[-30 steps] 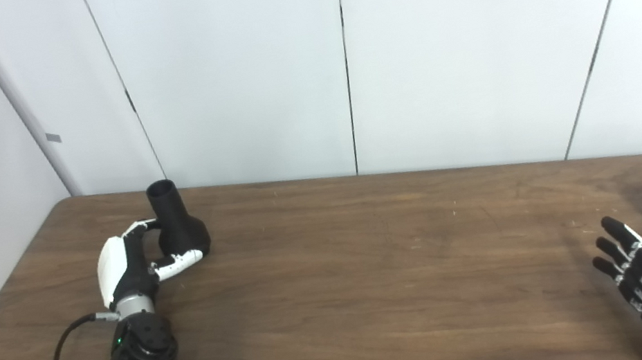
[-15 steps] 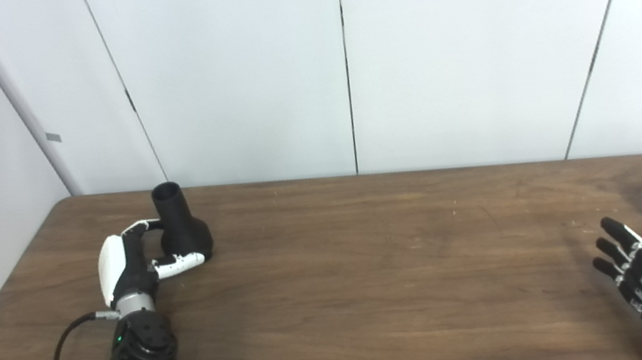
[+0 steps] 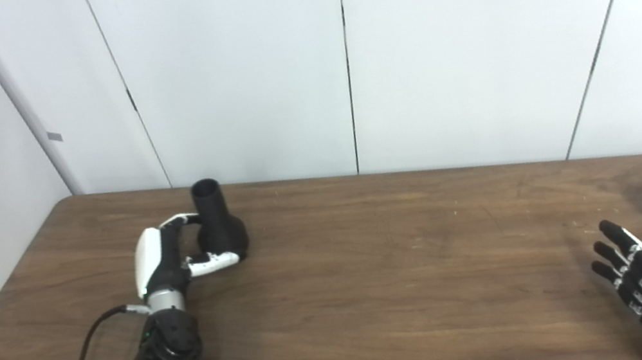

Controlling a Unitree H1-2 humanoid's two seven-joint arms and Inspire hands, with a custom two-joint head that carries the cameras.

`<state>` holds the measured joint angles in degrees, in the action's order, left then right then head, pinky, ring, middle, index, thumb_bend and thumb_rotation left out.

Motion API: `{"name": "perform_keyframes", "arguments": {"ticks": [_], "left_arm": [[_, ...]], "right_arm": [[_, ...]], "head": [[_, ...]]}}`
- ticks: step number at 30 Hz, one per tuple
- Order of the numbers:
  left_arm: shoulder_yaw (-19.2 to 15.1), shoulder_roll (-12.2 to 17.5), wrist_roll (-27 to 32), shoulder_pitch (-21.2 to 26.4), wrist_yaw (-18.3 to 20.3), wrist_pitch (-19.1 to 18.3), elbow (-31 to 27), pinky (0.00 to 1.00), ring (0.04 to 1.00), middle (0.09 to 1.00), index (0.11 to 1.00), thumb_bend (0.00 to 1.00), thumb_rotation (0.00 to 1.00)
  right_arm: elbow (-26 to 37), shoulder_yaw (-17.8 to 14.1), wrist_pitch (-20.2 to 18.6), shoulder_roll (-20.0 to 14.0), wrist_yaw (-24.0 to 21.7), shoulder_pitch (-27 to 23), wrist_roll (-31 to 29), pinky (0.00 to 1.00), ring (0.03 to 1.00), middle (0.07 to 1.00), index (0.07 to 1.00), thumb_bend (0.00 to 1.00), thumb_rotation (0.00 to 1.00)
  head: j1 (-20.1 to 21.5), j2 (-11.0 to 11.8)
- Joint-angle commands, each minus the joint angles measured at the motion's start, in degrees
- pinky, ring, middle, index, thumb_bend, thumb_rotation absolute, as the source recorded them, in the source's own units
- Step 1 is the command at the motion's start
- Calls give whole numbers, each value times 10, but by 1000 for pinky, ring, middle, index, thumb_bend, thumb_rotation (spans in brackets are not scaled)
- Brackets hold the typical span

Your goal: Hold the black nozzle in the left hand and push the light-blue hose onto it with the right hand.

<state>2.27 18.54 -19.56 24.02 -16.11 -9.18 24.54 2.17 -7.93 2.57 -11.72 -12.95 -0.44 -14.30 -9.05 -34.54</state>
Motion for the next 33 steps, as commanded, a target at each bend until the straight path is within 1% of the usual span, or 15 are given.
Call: {"name": "perform_keyframes", "arguments": {"ticks": [1,6,12,18,21,24,30,31,33], "left_arm": [[15,-4,-14,-7,18,-5,-15,1000,906,787,485,522,65],[38,-17,-21,-14,28,0,-31,1000,900,796,485,522,66],[73,-33,-32,-16,35,24,-14,1000,916,803,484,522,72],[105,-48,-42,-25,48,27,-27,1000,910,802,483,522,72],[131,-56,-49,-37,68,26,-51,1000,906,802,483,522,73],[149,-56,-51,-45,86,25,-72,1000,914,802,483,522,73],[173,-50,-57,-62,119,33,-111,1000,929,809,484,522,74],[176,-48,-59,-64,125,34,-119,1000,930,809,484,522,74],[182,-45,-62,-69,135,38,-135,1000,932,808,484,522,74]], "right_arm": [[8,0,4,6,5,5,-7,930,967,993,929,686,951],[12,0,3,8,7,6,-6,928,961,989,925,690,948],[18,3,-2,13,11,7,-3,916,959,990,921,725,943],[32,7,-10,18,15,9,2,919,962,993,923,727,939],[42,12,-15,22,21,10,6,924,965,994,927,710,941],[49,19,-20,29,30,10,13,926,967,988,921,710,943],[72,37,-35,49,49,12,35,938,966,980,920,710,946],[77,41,-38,53,53,13,42,940,965,978,921,708,947],[85,46,-43,61,61,14,54,934,960,971,922,686,953]], "head": [[1,-1],[8,-3],[14,-6],[29,-9],[43,-12],[65,-13],[109,-18],[124,-19],[133,-19]]}}
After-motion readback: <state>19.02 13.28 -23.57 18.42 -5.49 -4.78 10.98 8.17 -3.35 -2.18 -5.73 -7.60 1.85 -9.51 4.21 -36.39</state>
